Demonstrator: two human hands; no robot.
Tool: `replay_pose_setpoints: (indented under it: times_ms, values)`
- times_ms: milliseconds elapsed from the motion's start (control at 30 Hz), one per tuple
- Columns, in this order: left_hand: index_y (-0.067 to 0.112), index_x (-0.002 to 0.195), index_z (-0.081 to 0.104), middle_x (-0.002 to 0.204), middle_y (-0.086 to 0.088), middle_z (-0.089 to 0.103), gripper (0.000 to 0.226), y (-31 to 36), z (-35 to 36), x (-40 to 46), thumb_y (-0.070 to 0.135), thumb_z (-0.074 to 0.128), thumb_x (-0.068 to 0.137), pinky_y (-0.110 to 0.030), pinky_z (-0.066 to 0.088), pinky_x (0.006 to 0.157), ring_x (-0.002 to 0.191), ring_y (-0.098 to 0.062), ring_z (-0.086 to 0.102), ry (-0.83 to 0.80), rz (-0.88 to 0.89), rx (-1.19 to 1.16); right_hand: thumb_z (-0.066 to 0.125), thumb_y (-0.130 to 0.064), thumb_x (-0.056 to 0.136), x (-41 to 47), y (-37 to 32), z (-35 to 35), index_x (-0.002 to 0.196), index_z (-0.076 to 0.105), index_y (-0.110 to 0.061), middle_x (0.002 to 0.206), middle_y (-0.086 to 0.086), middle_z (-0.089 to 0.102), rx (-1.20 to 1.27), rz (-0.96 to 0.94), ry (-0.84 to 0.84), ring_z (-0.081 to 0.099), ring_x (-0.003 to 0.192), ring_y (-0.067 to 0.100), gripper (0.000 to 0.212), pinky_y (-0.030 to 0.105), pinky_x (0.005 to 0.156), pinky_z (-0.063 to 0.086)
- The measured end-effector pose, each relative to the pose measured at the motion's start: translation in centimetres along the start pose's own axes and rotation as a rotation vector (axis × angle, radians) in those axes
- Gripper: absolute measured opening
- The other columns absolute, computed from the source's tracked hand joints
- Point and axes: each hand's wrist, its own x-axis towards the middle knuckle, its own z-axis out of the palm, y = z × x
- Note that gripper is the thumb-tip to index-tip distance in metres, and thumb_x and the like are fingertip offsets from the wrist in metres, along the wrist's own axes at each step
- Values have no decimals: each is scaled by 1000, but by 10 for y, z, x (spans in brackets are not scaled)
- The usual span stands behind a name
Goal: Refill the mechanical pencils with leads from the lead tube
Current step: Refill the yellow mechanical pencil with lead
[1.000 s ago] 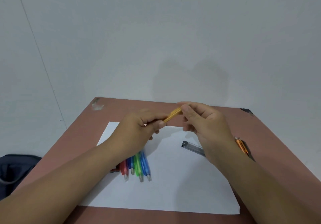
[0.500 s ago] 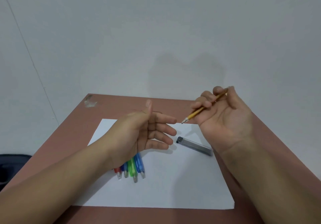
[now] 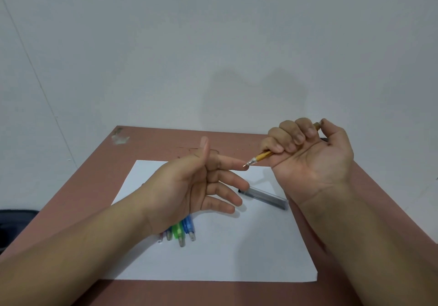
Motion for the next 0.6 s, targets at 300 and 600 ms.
replay_pose_setpoints:
  times_ms: [300, 600]
  values:
    - [1, 122, 67, 113, -28, 66, 73, 0, 1, -1, 61, 41, 90, -41, 57, 76, 92, -36, 66, -18, 10, -18, 35, -46, 95, 0, 2, 0, 64, 36, -17, 64, -2, 29, 20, -1, 10, 26, 51, 16, 42, 28, 52, 32]
    - [1, 123, 67, 113, -28, 66, 72, 0, 1, -1, 60, 38, 92, -43, 57, 78, 93, -38, 64, -18, 16, -17, 32, -44, 96, -1, 0, 1, 63, 34, -18, 62, -3, 28, 18, -11, 2, 25, 50, 15, 42, 27, 51, 32]
